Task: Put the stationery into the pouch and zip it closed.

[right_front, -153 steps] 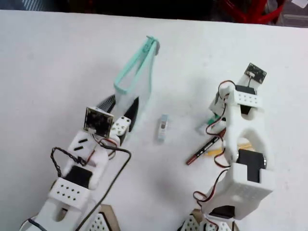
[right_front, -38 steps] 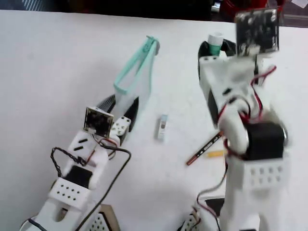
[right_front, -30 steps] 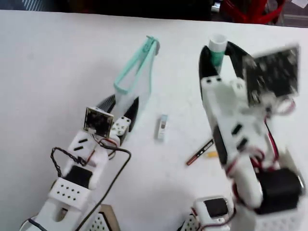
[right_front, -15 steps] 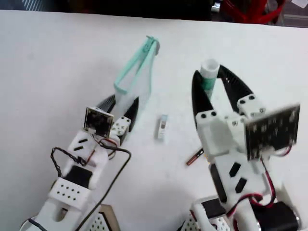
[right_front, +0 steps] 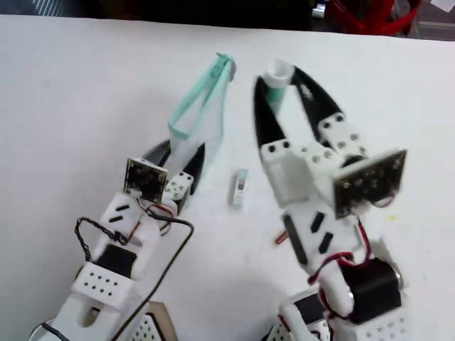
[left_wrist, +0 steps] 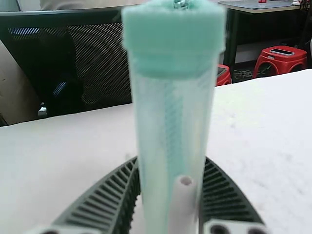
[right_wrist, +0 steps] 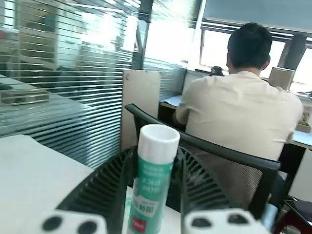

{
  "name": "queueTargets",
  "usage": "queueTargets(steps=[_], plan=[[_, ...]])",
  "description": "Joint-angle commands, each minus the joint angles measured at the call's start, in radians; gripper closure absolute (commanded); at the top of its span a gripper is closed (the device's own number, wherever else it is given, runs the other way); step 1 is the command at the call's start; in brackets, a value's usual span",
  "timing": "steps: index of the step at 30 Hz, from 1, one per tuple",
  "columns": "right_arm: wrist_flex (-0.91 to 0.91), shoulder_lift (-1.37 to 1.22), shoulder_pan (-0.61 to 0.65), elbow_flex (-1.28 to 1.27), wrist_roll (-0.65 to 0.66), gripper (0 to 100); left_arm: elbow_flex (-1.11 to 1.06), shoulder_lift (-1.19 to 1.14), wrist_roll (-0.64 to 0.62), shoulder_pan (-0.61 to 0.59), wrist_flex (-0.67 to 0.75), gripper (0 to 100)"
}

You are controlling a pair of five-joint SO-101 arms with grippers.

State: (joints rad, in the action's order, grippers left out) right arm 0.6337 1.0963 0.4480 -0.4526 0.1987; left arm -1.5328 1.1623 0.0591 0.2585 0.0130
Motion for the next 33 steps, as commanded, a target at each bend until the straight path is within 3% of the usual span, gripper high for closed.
queueTargets(steps=[1,16,33], plan=[[-0.087,-0.047,0.077,0.008,0.014,98.1,0.003,0.008,0.009,0.010,0.011,83],[-0.398,-0.418,0.156,0.009,0.014,98.1,0.003,0.008,0.009,0.010,0.011,83],[-0.394,-0.455,0.117,-0.120,0.014,98.1,0.003,0.008,0.002,0.001,0.015,82]])
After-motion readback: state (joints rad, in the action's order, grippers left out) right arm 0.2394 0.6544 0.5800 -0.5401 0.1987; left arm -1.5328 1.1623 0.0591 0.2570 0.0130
